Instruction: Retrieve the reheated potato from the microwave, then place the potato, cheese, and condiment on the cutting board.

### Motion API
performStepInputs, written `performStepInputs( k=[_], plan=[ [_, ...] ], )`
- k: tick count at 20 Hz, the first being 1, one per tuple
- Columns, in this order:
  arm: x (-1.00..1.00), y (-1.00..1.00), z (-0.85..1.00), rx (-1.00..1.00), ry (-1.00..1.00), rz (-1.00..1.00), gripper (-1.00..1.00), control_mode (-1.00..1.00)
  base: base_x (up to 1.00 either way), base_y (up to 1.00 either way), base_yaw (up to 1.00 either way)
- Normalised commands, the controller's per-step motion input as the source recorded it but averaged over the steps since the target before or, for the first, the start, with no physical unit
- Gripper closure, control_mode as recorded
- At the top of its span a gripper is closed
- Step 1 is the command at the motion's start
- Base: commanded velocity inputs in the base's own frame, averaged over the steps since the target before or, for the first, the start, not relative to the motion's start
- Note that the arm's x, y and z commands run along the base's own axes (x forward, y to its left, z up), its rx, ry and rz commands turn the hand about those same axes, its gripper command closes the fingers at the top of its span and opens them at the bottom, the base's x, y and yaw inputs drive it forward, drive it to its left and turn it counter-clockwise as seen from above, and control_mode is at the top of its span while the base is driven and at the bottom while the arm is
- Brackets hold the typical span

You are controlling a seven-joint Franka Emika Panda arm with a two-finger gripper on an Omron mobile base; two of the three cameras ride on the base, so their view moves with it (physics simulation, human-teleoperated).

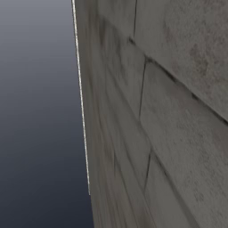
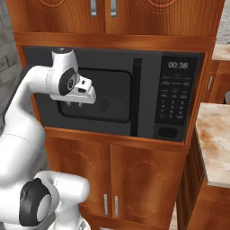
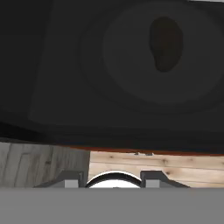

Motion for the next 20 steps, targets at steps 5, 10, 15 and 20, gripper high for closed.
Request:
performStepInputs(
  k=[5,10,15,20],
  plan=[
    [-0.18,-0.05,-0.01,0.01,-0.04,0.0,-1.0,-1.0,0.0,0.0,0.0],
    [-0.46,-0.33,0.01,0.09,-0.33,0.0,-1.0,-1.0,0.0,0.0,0.0],
    [-0.37,-0.49,0.12,0.01,-0.29,0.0,-1.0,-1.0,0.0,0.0,0.0],
    [-0.39,-0.61,0.18,0.0,-0.21,0.0,-1.0,-1.0,0.0,0.0,0.0]
  ],
)
